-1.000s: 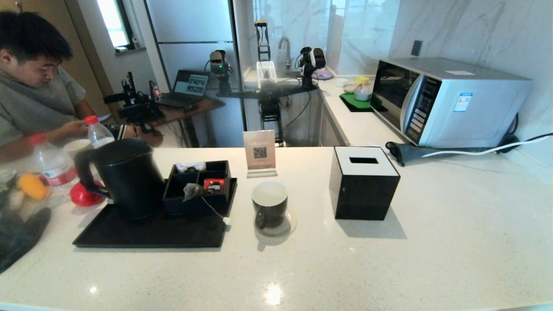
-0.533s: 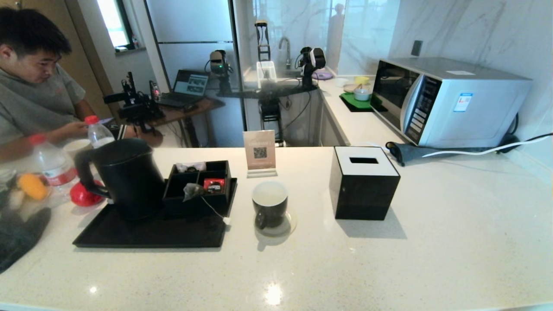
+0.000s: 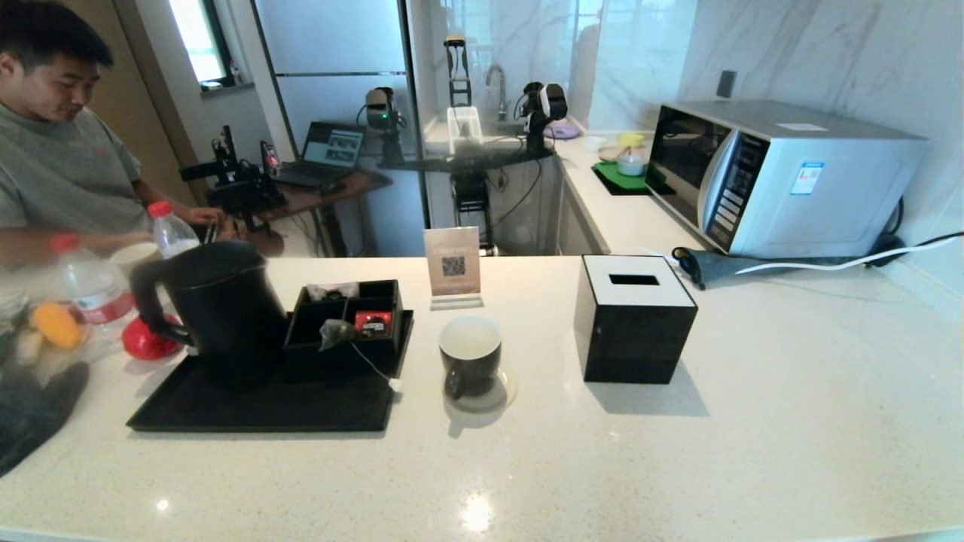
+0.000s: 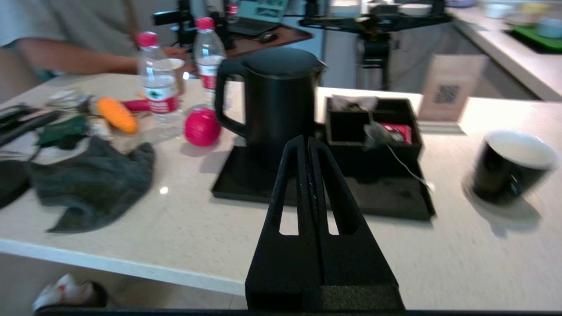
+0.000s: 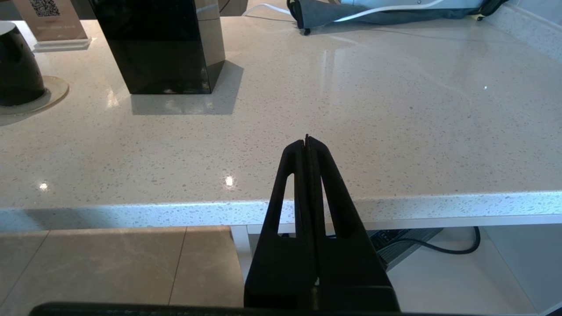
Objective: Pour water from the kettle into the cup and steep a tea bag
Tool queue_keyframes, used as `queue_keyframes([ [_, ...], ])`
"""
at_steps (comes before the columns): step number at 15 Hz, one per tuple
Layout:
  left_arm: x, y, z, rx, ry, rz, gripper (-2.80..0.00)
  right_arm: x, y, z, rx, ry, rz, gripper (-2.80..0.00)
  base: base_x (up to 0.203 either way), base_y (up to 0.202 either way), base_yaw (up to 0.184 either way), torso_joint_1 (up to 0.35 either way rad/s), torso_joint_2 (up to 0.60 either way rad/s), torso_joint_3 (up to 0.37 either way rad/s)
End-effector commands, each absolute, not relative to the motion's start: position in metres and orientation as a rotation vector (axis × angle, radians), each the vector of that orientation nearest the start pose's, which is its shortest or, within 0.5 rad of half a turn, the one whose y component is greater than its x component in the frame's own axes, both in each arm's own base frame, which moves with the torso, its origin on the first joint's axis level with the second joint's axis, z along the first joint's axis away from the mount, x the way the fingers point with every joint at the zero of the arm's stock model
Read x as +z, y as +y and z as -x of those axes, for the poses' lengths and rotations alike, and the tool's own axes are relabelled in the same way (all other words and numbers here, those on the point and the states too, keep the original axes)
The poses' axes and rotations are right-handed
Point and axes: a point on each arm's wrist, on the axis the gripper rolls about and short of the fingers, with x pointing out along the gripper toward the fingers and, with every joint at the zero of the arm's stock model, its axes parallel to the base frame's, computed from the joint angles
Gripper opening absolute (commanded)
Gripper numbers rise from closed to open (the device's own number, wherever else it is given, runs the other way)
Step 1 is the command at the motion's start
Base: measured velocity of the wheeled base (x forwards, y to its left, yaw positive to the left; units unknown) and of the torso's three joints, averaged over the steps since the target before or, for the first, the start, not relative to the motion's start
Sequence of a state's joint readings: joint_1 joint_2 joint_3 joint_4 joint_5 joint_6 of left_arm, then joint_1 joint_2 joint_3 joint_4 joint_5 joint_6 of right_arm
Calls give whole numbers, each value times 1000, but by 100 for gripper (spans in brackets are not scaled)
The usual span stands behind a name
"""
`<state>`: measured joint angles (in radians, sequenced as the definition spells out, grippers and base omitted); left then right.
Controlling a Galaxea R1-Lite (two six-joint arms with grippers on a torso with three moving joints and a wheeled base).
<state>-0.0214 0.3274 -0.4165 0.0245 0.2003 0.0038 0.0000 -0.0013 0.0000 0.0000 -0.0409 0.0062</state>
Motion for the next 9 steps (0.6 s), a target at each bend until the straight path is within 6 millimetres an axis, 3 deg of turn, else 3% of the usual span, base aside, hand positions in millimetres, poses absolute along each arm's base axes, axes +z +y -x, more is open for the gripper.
queue_keyframes([
  [1, 224, 5, -25, 225, 56, -1, -280, 75, -1, 23, -41, 0, -6, -280, 0, 0, 0, 0, 0, 0],
  [4, 240, 5, -53, 273, 114, 21, -280, 75, -1, 23, -41, 0, -6, -280, 0, 0, 0, 0, 0, 0],
  [9, 229, 10, -100, 492, 257, -6, -280, 75, -1, 23, -41, 0, -6, -280, 0, 0, 0, 0, 0, 0],
])
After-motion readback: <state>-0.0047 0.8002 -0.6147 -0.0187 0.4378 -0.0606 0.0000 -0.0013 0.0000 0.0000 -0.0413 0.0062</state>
